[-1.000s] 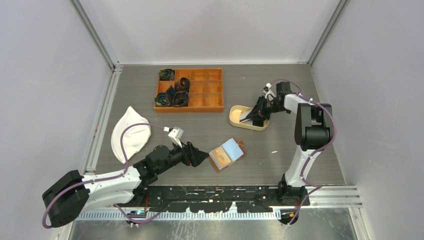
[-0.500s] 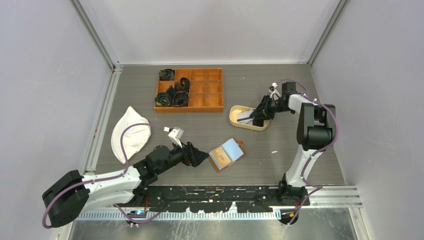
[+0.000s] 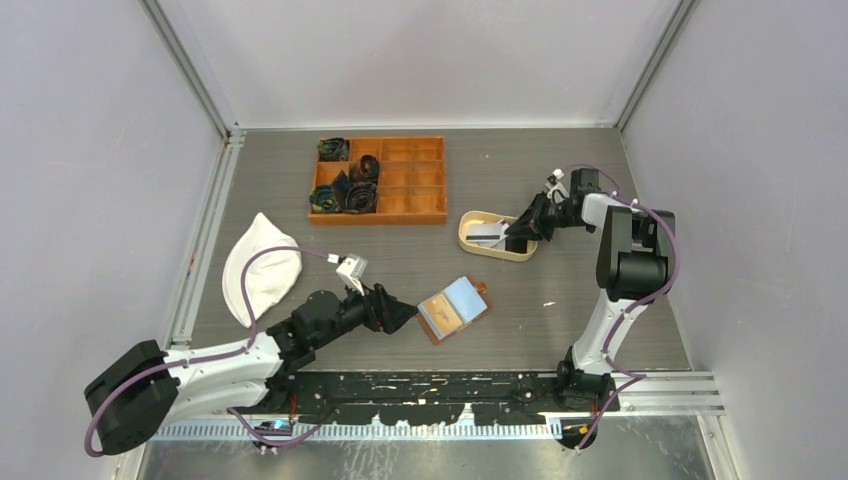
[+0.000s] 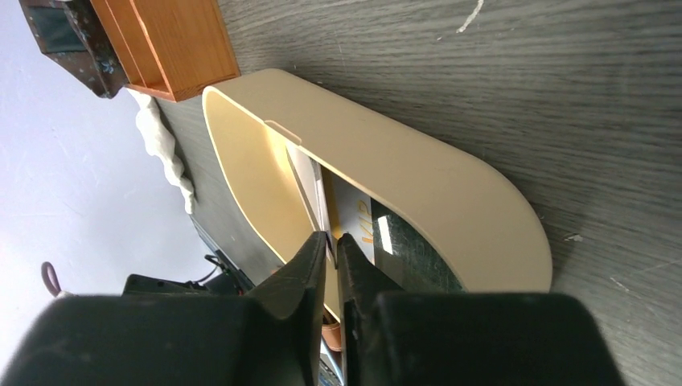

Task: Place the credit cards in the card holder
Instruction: Pick up the credit card from the storage box.

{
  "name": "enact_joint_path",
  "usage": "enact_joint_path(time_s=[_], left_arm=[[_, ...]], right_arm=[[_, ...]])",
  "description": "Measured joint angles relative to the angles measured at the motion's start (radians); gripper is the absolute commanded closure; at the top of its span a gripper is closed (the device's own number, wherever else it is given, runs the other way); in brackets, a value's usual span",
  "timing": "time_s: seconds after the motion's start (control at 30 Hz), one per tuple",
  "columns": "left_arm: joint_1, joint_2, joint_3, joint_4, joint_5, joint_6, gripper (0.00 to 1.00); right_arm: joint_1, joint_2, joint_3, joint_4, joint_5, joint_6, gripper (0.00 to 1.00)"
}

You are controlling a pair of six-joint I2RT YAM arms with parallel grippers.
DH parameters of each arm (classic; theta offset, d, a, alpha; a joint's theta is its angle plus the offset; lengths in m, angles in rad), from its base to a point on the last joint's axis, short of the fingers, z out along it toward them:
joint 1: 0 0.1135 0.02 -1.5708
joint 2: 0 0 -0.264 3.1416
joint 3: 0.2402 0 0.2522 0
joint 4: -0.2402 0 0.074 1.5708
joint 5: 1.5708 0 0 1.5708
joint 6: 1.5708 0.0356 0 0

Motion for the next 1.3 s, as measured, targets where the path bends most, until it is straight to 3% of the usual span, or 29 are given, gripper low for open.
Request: enact_joint_path(time_s=[0.23,0.97,1.17,1.3], left_arm=[[0.0,0.0,0.0,0.0,0.0,0.0,0.24],[0.0,-0.066,0.0,0.029,0.054,-0.003,0.21],[0.0,-0.07,0.0,0.081,0.09,-0.001,0.17],[0.0,-0.061,0.0,0.135,0.125,0.002,0.16]], right_arm=[[0.0,-0.005,-0.016,0.032,-0.007,0.03,0.99],[-0.095,-0.249,-0.026,-0.08,-0.08,-0.086,0.99],[-0.095,-0.297,-0.022,-0.154,-0.203,-0.212,0.99],[-0.078,-0.296,0.032,-0.349,-0.296,-0.428,0.99]])
